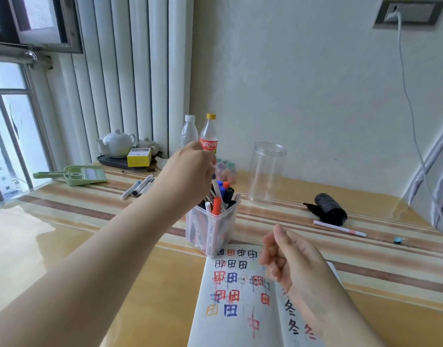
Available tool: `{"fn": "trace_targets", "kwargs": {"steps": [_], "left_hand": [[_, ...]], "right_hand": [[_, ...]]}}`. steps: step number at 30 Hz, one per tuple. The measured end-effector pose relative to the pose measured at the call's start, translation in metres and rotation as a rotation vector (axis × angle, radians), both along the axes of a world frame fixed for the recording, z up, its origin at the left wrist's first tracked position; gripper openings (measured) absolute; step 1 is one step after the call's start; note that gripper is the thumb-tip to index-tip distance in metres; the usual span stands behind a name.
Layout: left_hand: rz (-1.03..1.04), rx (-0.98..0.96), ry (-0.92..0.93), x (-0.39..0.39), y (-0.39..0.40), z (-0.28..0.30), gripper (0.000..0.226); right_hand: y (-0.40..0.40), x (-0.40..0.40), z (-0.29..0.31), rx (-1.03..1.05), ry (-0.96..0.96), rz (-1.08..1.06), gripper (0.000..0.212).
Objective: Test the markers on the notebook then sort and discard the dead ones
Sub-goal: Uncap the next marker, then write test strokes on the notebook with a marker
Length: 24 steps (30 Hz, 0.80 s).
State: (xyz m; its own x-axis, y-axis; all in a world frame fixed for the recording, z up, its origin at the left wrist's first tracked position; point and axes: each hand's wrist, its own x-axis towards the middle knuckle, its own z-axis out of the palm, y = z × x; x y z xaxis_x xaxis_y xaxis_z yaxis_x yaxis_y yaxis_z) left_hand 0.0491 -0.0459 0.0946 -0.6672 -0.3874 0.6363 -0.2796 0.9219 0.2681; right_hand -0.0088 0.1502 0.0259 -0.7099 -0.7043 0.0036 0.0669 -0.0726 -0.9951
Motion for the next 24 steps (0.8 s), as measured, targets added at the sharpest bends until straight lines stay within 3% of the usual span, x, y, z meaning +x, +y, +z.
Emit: {"fn": "trace_targets", "kwargs": {"steps": [4,11,16,20,24], "left_hand": [[0.120,-0.195,-0.120,-0.011,0.001,-0.001,0.029],[0.235,-0.187,-0.247,-0.012,-0.003,-0.013,0.020],[0.206,-0.308,-0.063,-0.012,0.002,-0.025,0.020],[-0.012,-0.435,0.119,-0.024,0.031,-0.022,0.025],[-0.256,-0.301,0.083,-0.060,0.070,-0.033,0.031]], "right_hand": [[-0.001,-0.005,0.000,-0.017,-0.021,-0.011,0.041],[0.002,-0.014,-0.003,0.018,0.017,-0.026,0.042],[0.001,-0.022,-0.005,0.034,0.019,-0.053,0.033],[0.004,-0.038,0.001,0.012,0.002,-0.103,0.026],[0.014,-0.070,0.014,-0.016,0.046,-0.209,0.024]]}}
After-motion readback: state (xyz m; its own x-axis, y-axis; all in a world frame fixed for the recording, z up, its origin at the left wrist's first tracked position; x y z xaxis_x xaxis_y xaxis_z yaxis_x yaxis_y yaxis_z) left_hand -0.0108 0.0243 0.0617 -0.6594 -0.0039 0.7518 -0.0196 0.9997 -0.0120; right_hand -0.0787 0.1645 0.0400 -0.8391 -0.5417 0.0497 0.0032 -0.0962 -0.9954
